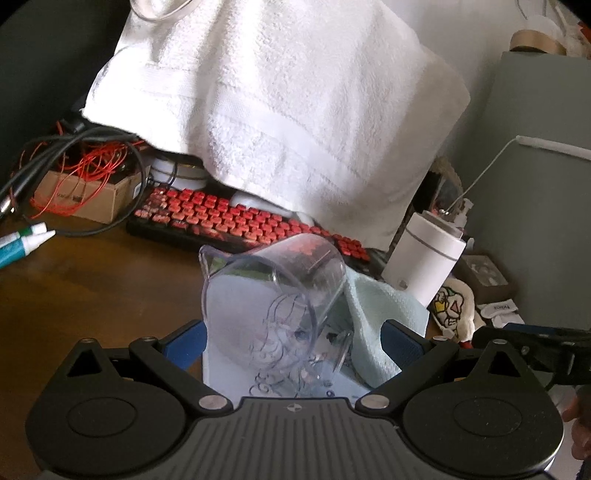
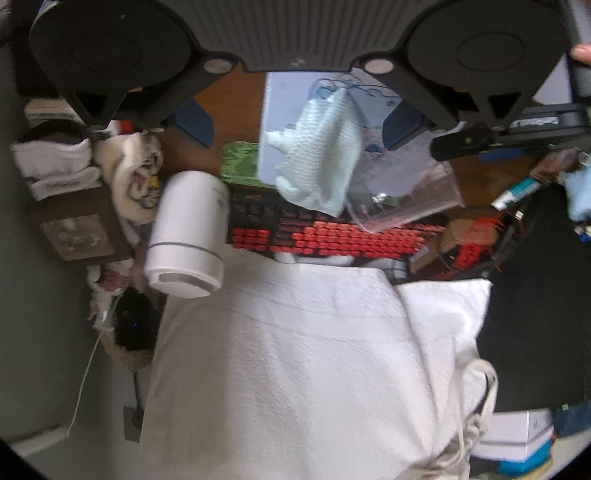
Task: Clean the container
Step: 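Move the left gripper onto the clear jug while the right approaches the cloth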
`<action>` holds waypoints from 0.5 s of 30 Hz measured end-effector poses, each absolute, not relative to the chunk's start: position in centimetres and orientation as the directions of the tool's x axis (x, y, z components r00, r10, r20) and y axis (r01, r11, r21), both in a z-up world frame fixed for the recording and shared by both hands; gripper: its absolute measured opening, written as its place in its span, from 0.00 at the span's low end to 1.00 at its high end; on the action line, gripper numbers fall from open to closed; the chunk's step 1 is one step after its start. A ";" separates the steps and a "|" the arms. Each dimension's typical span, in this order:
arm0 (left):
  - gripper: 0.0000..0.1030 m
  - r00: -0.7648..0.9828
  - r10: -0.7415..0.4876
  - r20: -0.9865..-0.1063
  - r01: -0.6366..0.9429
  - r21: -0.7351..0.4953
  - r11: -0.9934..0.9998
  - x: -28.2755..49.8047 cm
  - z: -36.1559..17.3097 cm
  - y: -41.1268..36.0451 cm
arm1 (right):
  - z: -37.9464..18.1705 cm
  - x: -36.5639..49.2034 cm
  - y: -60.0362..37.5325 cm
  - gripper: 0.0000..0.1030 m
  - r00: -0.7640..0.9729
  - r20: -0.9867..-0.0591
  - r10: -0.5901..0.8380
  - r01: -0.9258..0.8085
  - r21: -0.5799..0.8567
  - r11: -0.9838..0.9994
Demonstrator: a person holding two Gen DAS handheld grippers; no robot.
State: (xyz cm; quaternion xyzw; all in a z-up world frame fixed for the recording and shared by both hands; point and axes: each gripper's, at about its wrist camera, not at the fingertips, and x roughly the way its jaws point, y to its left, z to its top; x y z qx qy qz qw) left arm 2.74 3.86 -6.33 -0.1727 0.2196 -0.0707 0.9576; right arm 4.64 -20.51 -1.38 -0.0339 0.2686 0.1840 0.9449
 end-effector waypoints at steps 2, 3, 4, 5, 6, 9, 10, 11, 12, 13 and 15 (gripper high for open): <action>0.98 0.894 -0.222 -0.389 0.071 -0.366 0.928 3.1 -6.3 4.0 | -1.5 5.1 -20.6 0.95 0.784 -0.523 0.336 -0.371 0.040 0.928; 0.98 0.893 -0.226 -0.389 0.073 -0.371 0.926 3.4 -6.4 4.1 | -1.6 5.3 -20.6 0.95 0.782 -0.524 0.339 -0.373 0.043 0.927; 0.98 0.892 -0.231 -0.389 0.075 -0.376 0.924 3.6 -6.5 4.3 | -1.7 5.5 -20.6 0.95 0.779 -0.525 0.342 -0.375 0.046 0.926; 0.98 0.890 -0.236 -0.389 0.077 -0.381 0.921 3.9 -6.5 4.4 | -1.8 5.8 -20.7 0.95 0.777 -0.526 0.345 -0.378 0.049 0.925; 0.98 0.889 -0.240 -0.390 0.079 -0.386 0.919 4.2 -6.6 4.5 | -1.9 6.0 -20.7 0.95 0.775 -0.527 0.348 -0.380 0.052 0.923; 0.98 0.885 -0.254 -0.390 0.086 -0.401 0.912 4.9 -6.8 4.9 | -2.1 6.6 -20.8 0.95 0.768 -0.531 0.358 -0.387 0.060 0.920; 0.98 0.884 -0.259 -0.390 0.088 -0.405 0.910 5.2 -6.9 5.0 | -2.2 6.9 -20.8 0.95 0.766 -0.531 0.363 -0.390 0.064 0.918; 0.98 0.882 -0.264 -0.390 0.090 -0.410 0.907 5.5 -6.9 5.1 | -2.3 7.1 -20.9 0.95 0.765 -0.521 0.378 -0.400 0.075 0.914; 0.98 0.881 -0.268 -0.390 0.092 -0.415 0.905 5.7 -7.0 5.3 | -2.5 7.3 -21.1 0.95 0.765 -0.510 0.393 -0.407 0.090 0.909; 0.98 0.880 -0.273 -0.390 0.094 -0.420 0.903 6.0 -7.1 5.4 | -2.6 7.6 -21.3 0.95 0.762 -0.502 0.408 -0.413 0.108 0.904; 0.97 0.877 -0.282 -0.389 0.098 -0.430 0.898 6.5 -7.2 5.7 | -2.7 8.3 -21.6 0.95 0.751 -0.500 0.430 -0.419 0.143 0.897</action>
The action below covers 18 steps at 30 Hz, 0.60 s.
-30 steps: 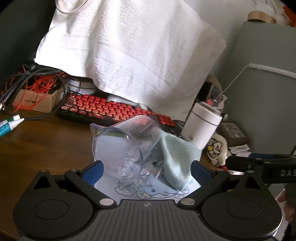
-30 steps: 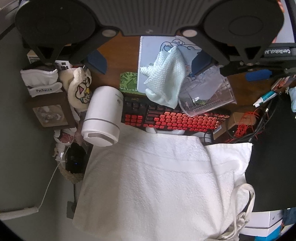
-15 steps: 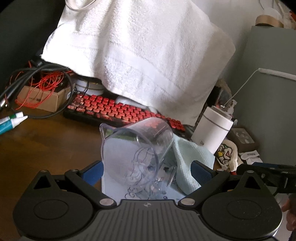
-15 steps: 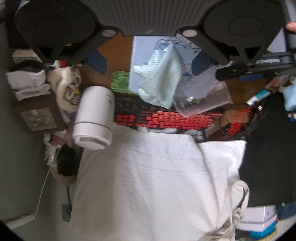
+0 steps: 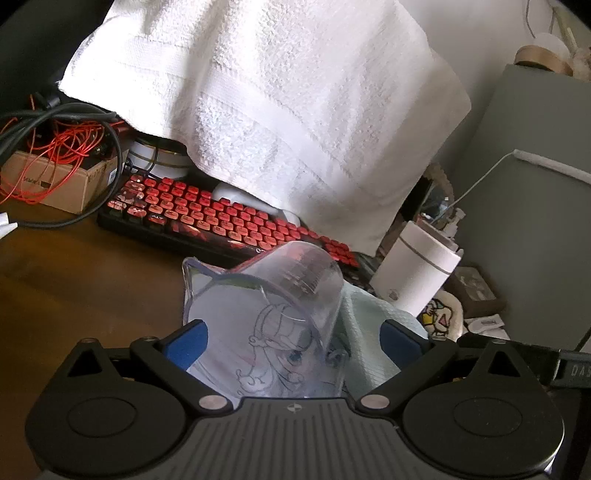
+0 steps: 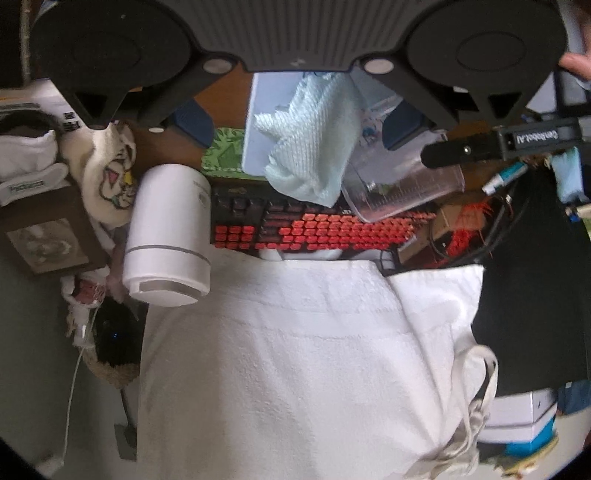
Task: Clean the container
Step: 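Move the left gripper onto the clear jug while the right approaches the cloth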
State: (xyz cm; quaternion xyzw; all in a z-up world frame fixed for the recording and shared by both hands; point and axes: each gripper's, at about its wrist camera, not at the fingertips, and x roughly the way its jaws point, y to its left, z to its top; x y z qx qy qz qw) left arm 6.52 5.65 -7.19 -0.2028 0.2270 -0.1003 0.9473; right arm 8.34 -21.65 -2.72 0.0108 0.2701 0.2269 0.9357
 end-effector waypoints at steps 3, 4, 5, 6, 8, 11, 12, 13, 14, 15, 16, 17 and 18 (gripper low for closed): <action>0.95 0.873 -0.296 -0.389 0.104 -0.444 0.890 7.3 -7.4 6.0 | -3.0 9.5 -22.1 0.95 0.734 -0.504 0.455 -0.420 0.190 0.887; 0.90 0.872 -0.296 -0.389 0.105 -0.442 0.891 7.6 -7.6 6.2 | -3.1 9.9 -22.2 0.95 0.728 -0.505 0.464 -0.421 0.206 0.884; 0.86 0.870 -0.298 -0.393 0.106 -0.441 0.891 7.5 -7.3 5.3 | -3.2 10.3 -22.4 0.95 0.722 -0.506 0.472 -0.421 0.221 0.880; 0.85 0.868 -0.298 -0.397 0.104 -0.442 0.891 7.7 -7.4 5.3 | -3.3 10.6 -22.5 0.95 0.717 -0.506 0.480 -0.421 0.235 0.876; 0.77 0.866 -0.299 -0.400 0.099 -0.450 0.888 8.1 -7.8 5.4 | -3.4 11.2 -22.4 0.95 0.714 -0.508 0.481 -0.422 0.235 0.875; 0.68 0.861 -0.308 -0.406 0.097 -0.463 0.881 8.6 -8.1 5.6 | -3.6 11.9 -22.3 0.95 0.711 -0.511 0.483 -0.425 0.236 0.874; 0.68 0.860 -0.312 -0.404 0.099 -0.467 0.878 8.7 -8.2 5.6 | -3.6 12.2 -22.2 0.95 0.710 -0.512 0.484 -0.426 0.236 0.874; 0.68 0.862 -0.310 -0.402 0.100 -0.465 0.880 8.7 -8.2 5.6 | -3.7 12.5 -22.2 0.95 0.709 -0.512 0.485 -0.426 0.237 0.873; 0.67 0.864 -0.307 -0.399 0.100 -0.461 0.882 8.7 -8.2 5.6 | -3.7 12.7 -22.1 0.95 0.708 -0.511 0.487 -0.427 0.241 0.872; 0.67 0.864 -0.311 -0.396 0.104 -0.464 0.880 8.8 -8.2 5.7 | -3.9 12.9 -22.0 0.95 0.708 -0.511 0.487 -0.424 0.244 0.872; 0.67 0.864 -0.316 -0.392 0.108 -0.468 0.877 8.8 -8.2 5.8 | -4.0 13.2 -22.0 0.95 0.706 -0.512 0.489 -0.423 0.249 0.871; 0.65 0.864 -0.320 -0.389 0.113 -0.471 0.875 8.9 -8.2 5.9 | -4.1 13.4 -21.9 0.95 0.704 -0.514 0.491 -0.422 0.253 0.870; 0.64 0.864 -0.325 -0.385 0.117 -0.475 0.872 9.0 -8.3 6.0 | -4.2 13.6 -21.8 0.95 0.699 -0.517 0.494 -0.424 0.256 0.869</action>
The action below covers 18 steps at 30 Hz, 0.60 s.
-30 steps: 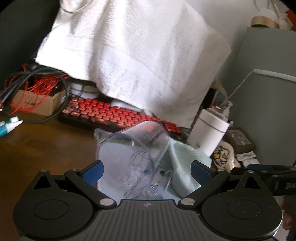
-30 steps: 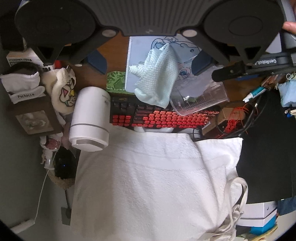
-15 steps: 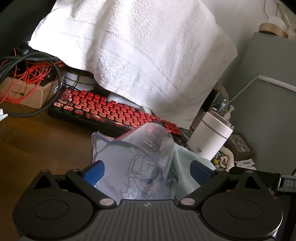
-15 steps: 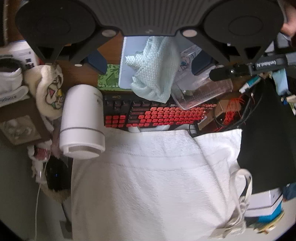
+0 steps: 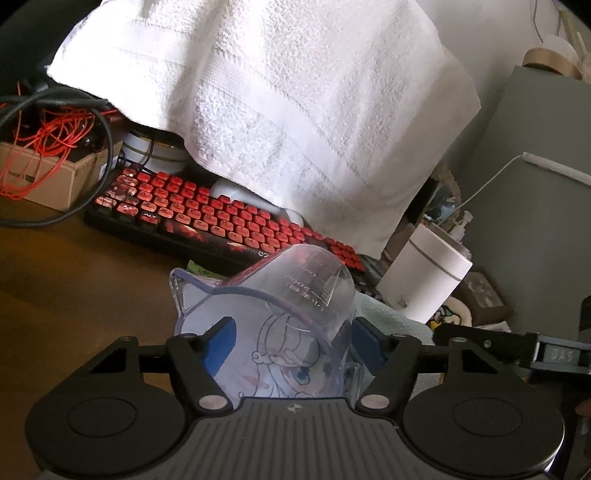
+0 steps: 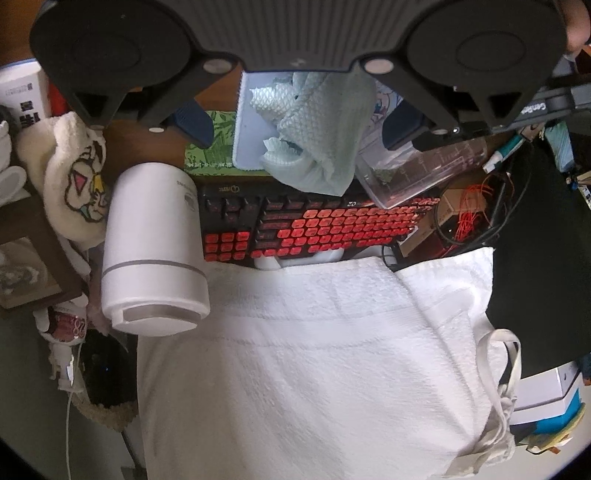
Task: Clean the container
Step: 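Move the left gripper onto the clear jug while the right approaches the cloth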
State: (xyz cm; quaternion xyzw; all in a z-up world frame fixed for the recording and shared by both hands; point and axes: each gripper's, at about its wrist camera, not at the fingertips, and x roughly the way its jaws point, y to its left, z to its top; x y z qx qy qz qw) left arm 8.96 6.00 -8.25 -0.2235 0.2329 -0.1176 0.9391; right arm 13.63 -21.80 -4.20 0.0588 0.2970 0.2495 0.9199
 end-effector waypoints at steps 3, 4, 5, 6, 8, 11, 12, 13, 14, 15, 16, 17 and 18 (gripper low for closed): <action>0.59 0.863 -0.339 -0.374 0.129 -0.485 0.865 9.1 -8.3 6.3 | -4.4 14.1 -21.5 0.95 0.688 -0.511 0.515 -0.445 0.264 0.856; 0.59 0.863 -0.343 -0.370 0.134 -0.488 0.862 9.2 -8.3 6.4 | -4.5 14.2 -21.4 0.95 0.685 -0.507 0.524 -0.455 0.265 0.850; 0.57 0.863 -0.348 -0.366 0.138 -0.492 0.860 9.2 -8.3 6.5 | -4.5 14.3 -21.3 0.95 0.682 -0.507 0.527 -0.460 0.263 0.848; 0.55 0.863 -0.352 -0.363 0.142 -0.495 0.857 9.3 -8.3 6.6 | -4.6 14.5 -21.2 0.95 0.677 -0.505 0.534 -0.467 0.266 0.843; 0.49 0.862 -0.361 -0.355 0.151 -0.501 0.852 9.4 -8.4 6.7 | -4.7 14.8 -21.1 0.95 0.668 -0.502 0.549 -0.479 0.273 0.834; 0.49 0.861 -0.375 -0.344 0.163 -0.511 0.844 9.6 -8.4 7.0 | -5.1 15.4 -20.7 0.93 0.655 -0.515 0.553 -0.484 0.275 0.830; 0.49 0.861 -0.379 -0.340 0.167 -0.514 0.841 9.6 -8.4 7.1 | -5.3 15.6 -20.6 0.91 0.650 -0.522 0.552 -0.485 0.275 0.831; 0.49 0.859 -0.381 -0.341 0.168 -0.516 0.840 9.8 -8.4 6.7 | -5.4 15.8 -20.5 0.84 0.645 -0.529 0.551 -0.485 0.274 0.831; 0.49 0.857 -0.385 -0.342 0.170 -0.518 0.838 9.8 -8.4 6.7 | -5.6 16.0 -20.4 0.82 0.641 -0.536 0.550 -0.484 0.273 0.831; 0.50 0.855 -0.389 -0.344 0.172 -0.519 0.837 9.8 -8.4 6.6 | -5.7 16.2 -20.2 0.79 0.638 -0.545 0.544 -0.482 0.268 0.834; 0.50 0.852 -0.392 -0.346 0.173 -0.521 0.836 9.8 -8.5 6.6 | -5.9 16.3 -20.1 0.74 0.635 -0.554 0.539 -0.480 0.264 0.837; 0.52 0.851 -0.392 -0.350 0.171 -0.521 0.836 9.8 -8.6 6.4 | -6.1 16.5 -20.0 0.72 0.627 -0.563 0.538 -0.479 0.267 0.836; 0.54 0.849 -0.392 -0.354 0.169 -0.521 0.837 9.8 -8.7 6.3 | -6.3 16.7 -19.9 0.61 0.619 -0.571 0.539 -0.478 0.271 0.836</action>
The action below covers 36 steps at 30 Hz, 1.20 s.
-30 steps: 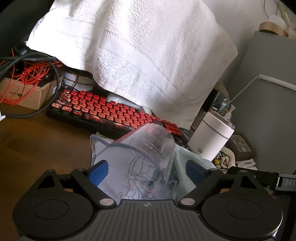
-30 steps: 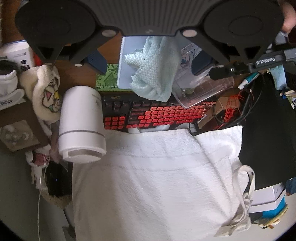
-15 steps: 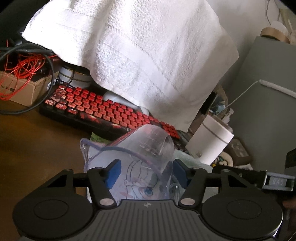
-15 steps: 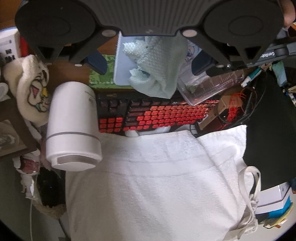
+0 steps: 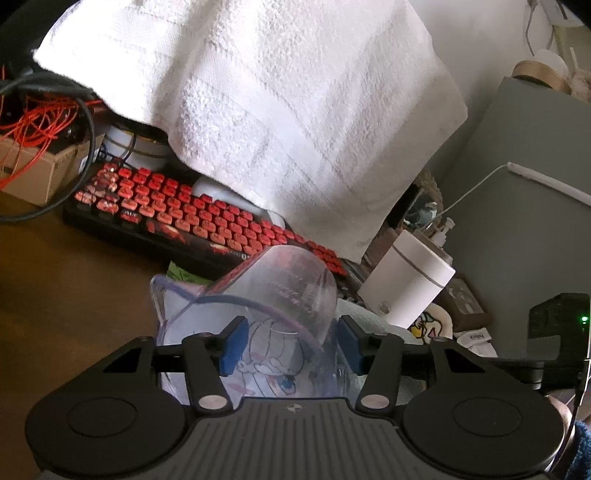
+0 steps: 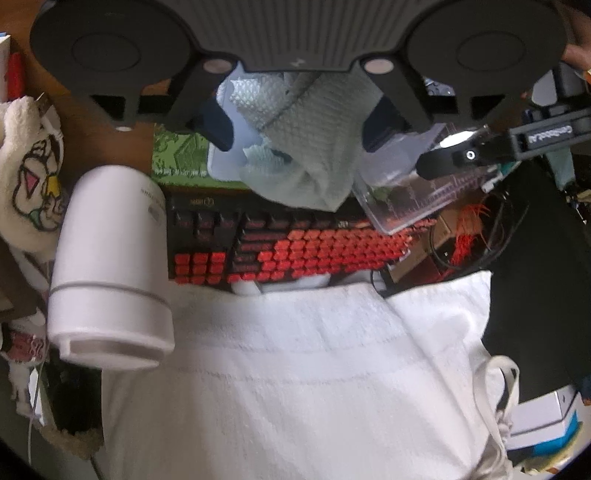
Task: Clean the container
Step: 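Move the left gripper onto the clear jug while the right approaches the cloth, then grasp the jug with the left gripper while the right grasps the blue cloth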
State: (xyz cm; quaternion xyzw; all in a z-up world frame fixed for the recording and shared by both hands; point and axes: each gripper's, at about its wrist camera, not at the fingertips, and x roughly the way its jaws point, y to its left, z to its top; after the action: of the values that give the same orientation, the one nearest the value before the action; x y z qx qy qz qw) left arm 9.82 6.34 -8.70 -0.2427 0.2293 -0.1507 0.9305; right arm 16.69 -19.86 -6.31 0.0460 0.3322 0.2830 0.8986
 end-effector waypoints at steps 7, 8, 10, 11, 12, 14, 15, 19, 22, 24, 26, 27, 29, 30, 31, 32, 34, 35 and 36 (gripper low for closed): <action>0.57 0.844 -0.381 -0.378 0.160 -0.501 0.851 9.7 -9.1 5.6 | -6.5 16.7 -20.2 0.20 0.609 -0.550 0.572 -0.497 0.298 0.815; 0.58 0.844 -0.378 -0.381 0.159 -0.495 0.854 9.7 -9.0 5.5 | -6.3 16.6 -20.3 0.20 0.615 -0.544 0.570 -0.498 0.292 0.816; 0.57 0.843 -0.372 -0.387 0.158 -0.484 0.861 9.6 -9.0 5.3 | -5.8 16.4 -20.4 0.19 0.629 -0.531 0.568 -0.502 0.280 0.818; 0.57 0.843 -0.369 -0.390 0.157 -0.478 0.864 9.6 -9.0 5.2 | -5.4 16.3 -20.5 0.19 0.634 -0.519 0.573 -0.509 0.277 0.815; 0.57 0.843 -0.366 -0.393 0.157 -0.472 0.868 9.6 -9.0 5.1 | -5.0 16.2 -20.5 0.18 0.640 -0.507 0.578 -0.516 0.273 0.812; 0.58 0.843 -0.360 -0.399 0.155 -0.460 0.874 9.6 -9.0 4.9 | -4.2 16.1 -20.6 0.15 0.649 -0.483 0.588 -0.531 0.266 0.805; 0.58 0.843 -0.357 -0.402 0.155 -0.454 0.877 9.6 -9.0 4.8 | -3.6 16.0 -20.6 0.14 0.652 -0.468 0.596 -0.542 0.261 0.799; 0.58 0.841 -0.346 -0.416 0.151 -0.433 0.889 9.4 -9.2 4.5 | -2.0 16.3 -20.1 0.07 0.652 -0.425 0.627 -0.589 0.237 0.773; 0.58 0.832 -0.345 -0.433 0.140 -0.439 0.888 9.5 -9.5 4.7 | -1.5 16.5 -19.5 0.05 0.654 -0.421 0.629 -0.606 0.206 0.768; 0.59 0.829 -0.350 -0.435 0.141 -0.443 0.885 9.7 -9.5 4.7 | -1.6 16.9 -19.3 0.05 0.644 -0.447 0.621 -0.602 0.206 0.771; 0.60 0.828 -0.351 -0.437 0.142 -0.443 0.885 9.7 -9.6 4.7 | -2.0 17.3 -19.7 0.10 0.639 -0.468 0.610 -0.589 0.212 0.780; 0.61 0.828 -0.352 -0.437 0.144 -0.440 0.886 9.7 -9.5 4.6 | -2.2 17.4 -19.9 0.10 0.632 -0.480 0.608 -0.587 0.217 0.780; 0.62 0.827 -0.355 -0.436 0.147 -0.441 0.886 9.7 -9.5 4.6 | -2.4 17.3 -20.6 0.27 0.622 -0.489 0.612 -0.583 0.234 0.778; 0.62 0.827 -0.355 -0.435 0.147 -0.441 0.885 9.7 -9.5 4.6 | -2.3 17.1 -21.1 0.47 0.619 -0.485 0.618 -0.583 0.243 0.775; 0.63 0.827 -0.355 -0.435 0.148 -0.442 0.885 9.7 -9.5 4.6 | -2.4 16.7 -21.4 0.61 0.616 -0.482 0.623 -0.587 0.246 0.771; 0.63 0.827 -0.356 -0.435 0.148 -0.443 0.884 9.7 -9.5 4.6 | -2.4 16.2 -21.5 0.63 0.611 -0.480 0.629 -0.603 0.232 0.763; 0.64 0.827 -0.357 -0.434 0.148 -0.444 0.884 9.7 -9.5 4.7 | -2.4 15.3 -21.5 0.64 0.602 -0.477 0.640 -0.634 0.202 0.746; 0.64 0.827 -0.357 -0.433 0.148 -0.445 0.883 9.7 -9.5 4.7 | -2.6 15.1 -21.3 0.67 0.594 -0.497 0.633 -0.646 0.175 0.743; 0.65 0.827 -0.357 -0.433 0.148 -0.446 0.883 9.7 -9.5 4.7 | -2.8 14.9 -21.1 0.70 0.586 -0.515 0.625 -0.658 0.148 0.739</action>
State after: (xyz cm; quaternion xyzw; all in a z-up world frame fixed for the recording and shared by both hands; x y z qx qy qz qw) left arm 9.72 4.70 -9.46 -0.2009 0.2607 -0.1352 0.9345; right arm 14.87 -21.12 -2.83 -0.0295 0.2777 0.3603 0.8901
